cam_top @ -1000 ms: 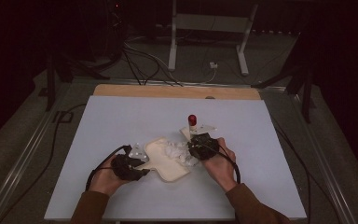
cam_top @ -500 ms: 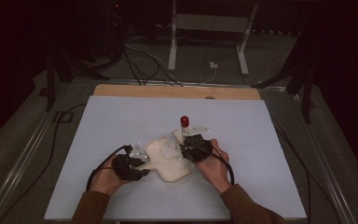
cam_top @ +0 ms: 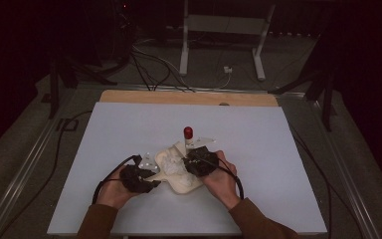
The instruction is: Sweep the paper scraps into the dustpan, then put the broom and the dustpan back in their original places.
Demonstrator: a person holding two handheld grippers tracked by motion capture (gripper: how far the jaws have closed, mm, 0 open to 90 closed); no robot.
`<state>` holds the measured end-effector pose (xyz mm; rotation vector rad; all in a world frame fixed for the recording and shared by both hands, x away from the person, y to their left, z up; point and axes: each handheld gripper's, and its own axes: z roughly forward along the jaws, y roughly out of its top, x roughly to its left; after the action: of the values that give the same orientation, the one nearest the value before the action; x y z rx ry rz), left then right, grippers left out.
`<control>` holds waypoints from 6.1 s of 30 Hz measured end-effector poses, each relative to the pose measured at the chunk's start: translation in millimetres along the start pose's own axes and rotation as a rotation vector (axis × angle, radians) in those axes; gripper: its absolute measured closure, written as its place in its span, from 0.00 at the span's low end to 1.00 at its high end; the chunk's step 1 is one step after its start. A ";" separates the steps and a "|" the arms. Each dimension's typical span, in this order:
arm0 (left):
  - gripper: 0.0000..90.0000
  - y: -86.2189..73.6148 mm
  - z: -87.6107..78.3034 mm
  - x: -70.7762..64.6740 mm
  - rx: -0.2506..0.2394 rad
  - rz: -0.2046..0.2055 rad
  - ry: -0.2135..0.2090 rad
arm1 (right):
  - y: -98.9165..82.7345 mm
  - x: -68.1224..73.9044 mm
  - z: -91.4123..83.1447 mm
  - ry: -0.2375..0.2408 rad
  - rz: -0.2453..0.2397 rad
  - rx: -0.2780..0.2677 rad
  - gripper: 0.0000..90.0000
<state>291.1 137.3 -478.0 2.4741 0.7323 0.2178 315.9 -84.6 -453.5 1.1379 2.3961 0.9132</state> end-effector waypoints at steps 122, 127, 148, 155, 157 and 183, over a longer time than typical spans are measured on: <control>0.74 -53.3 -37.8 18.7 -0.315 -0.289 0.304 | 10.3 -72.4 -55.4 0.123 0.015 -0.148 0.74; 0.74 -56.1 -39.7 20.0 -0.319 -0.311 0.322 | -2.0 -82.8 -53.1 0.149 -0.027 -0.122 0.74; 0.74 -58.3 -36.5 21.2 -0.319 -0.432 0.468 | -41.5 -110.9 -37.9 0.226 -0.145 -0.026 0.74; 0.74 -58.3 -35.6 21.2 -0.322 -0.437 0.474 | -38.0 -110.1 -43.9 0.226 -0.094 -0.082 0.69; 0.74 -58.6 -34.8 21.2 -0.322 -0.442 0.474 | -35.1 -109.0 -50.3 0.222 -0.067 -0.125 0.69; 0.74 -59.9 -31.7 18.9 -0.347 -0.523 0.524 | -30.3 -91.3 -55.0 -0.015 0.116 -0.260 0.78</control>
<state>270.3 204.2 -484.1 1.8274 1.3927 0.7356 326.0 -192.6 -431.1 1.1851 2.1398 1.2076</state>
